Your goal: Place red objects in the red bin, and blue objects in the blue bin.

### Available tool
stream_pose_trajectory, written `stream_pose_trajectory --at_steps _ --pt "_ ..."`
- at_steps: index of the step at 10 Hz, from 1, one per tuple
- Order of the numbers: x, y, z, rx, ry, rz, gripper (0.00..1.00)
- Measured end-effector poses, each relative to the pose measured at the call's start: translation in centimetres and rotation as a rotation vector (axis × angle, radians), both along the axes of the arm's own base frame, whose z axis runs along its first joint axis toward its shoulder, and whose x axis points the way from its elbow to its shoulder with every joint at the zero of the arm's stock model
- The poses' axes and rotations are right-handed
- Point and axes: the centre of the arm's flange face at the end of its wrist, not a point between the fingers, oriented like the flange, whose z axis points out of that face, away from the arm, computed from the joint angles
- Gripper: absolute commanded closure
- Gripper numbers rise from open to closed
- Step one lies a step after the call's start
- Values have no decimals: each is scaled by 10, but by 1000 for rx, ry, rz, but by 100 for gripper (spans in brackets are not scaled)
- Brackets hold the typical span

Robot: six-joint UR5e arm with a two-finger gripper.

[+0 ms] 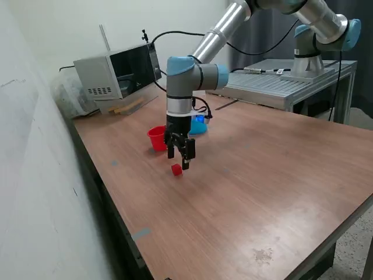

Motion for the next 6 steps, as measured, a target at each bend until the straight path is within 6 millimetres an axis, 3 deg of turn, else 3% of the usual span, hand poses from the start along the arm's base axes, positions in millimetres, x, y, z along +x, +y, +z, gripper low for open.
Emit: stream_pose_trajectory --at_steps 1,6 --pt "-1 0 -6 0 -3 0 100" --pt "-7 2 -4 0 17 -2 100"
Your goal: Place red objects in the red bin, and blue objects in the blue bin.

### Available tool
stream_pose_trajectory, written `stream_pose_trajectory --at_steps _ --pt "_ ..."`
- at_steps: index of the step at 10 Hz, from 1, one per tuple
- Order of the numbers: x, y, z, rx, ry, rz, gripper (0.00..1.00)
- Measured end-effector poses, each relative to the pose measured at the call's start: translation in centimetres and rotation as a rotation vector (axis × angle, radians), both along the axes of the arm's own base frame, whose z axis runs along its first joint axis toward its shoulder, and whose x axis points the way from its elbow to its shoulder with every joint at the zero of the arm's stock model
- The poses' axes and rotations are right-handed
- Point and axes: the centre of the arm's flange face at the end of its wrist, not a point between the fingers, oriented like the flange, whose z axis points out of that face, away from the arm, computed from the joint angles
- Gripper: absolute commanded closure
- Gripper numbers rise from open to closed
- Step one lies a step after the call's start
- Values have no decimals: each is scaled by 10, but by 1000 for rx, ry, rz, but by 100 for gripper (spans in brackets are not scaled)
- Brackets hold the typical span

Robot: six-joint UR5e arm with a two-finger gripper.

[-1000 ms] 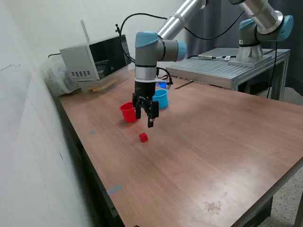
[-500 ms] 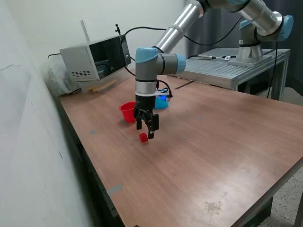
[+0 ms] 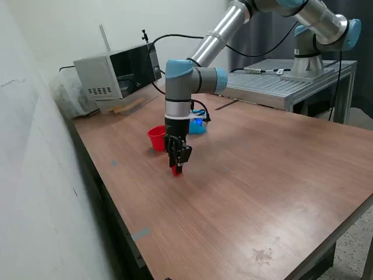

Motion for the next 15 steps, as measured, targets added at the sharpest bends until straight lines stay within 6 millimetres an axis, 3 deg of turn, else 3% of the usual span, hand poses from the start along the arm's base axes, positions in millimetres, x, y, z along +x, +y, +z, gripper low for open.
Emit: stream_pose_trajectory --at_steps 5,7,9,10,12,13,15 --pt "-1 4 3 2 10 -4 100" --pt "2 13 38 5 40 -11 100" --pt "19 57 83 8 55 -58 100" --pt "30 88 94 13 42 -86 100" --pt "47 147 97 19 7 -137 100" --pt "51 167 97 21 -5 -151 100" --pt "55 186 96 24 -14 -158 100"
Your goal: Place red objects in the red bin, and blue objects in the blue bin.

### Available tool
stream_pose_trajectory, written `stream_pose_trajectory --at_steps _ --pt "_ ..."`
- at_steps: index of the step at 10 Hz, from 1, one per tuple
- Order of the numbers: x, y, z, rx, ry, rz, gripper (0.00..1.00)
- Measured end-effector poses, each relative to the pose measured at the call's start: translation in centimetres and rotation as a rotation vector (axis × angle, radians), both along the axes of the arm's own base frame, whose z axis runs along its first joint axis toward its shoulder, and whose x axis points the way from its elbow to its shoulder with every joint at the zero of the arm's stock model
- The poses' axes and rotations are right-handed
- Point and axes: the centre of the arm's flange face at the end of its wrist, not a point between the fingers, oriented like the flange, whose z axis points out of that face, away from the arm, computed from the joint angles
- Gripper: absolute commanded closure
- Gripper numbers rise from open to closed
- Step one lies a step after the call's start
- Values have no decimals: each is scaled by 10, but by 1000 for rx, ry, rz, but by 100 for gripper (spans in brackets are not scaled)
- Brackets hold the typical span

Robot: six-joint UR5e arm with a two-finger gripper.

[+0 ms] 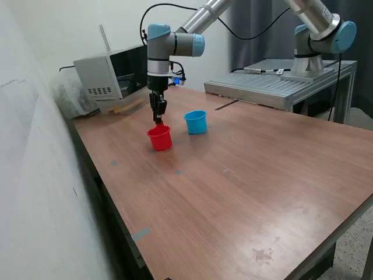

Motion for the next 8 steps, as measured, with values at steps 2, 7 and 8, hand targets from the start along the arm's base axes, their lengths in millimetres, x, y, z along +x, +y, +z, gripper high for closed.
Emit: stream_pose_trajectory --at_steps 2,7,8 --pt "1 5 -1 0 -3 -1 0" --pt "2 6 0 -1 0 4 0" --pt "4 4 1 1 -5 9 0"
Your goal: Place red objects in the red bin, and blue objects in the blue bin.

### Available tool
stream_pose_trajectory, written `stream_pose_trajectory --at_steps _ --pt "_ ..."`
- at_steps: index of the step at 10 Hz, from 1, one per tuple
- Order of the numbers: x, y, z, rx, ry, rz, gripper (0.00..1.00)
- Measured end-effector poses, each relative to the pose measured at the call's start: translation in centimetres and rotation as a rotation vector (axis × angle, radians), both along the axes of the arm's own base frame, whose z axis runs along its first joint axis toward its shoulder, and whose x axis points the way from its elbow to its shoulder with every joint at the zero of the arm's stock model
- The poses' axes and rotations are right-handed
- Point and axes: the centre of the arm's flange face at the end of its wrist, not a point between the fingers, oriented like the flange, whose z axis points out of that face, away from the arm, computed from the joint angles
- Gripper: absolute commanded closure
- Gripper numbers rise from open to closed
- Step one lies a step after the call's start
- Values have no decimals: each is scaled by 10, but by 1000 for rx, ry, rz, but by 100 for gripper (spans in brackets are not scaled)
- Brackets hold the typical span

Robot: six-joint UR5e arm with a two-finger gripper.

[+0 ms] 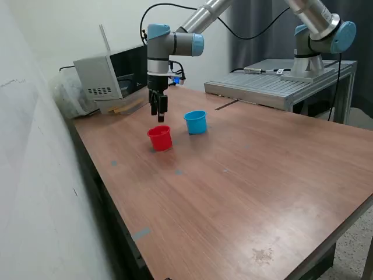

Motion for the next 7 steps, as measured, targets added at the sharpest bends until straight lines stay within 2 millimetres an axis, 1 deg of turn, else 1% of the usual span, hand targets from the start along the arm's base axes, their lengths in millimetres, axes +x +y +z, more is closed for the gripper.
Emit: stream_pose_trajectory --at_steps 1,2,3,4,5,6,7 --pt "9 -6 10 -1 -13 8 0" --pt "29 -23 32 -5 -36 25 0" --pt "61 -53 65 -11 -69 56 0" --pt "103 -88 107 -15 -105 92 0" --pt "150 -121 151 -17 -144 128 0" --pt "197 -149 191 -17 -184 164 0" --pt "241 -170 225 -12 -229 195 0"
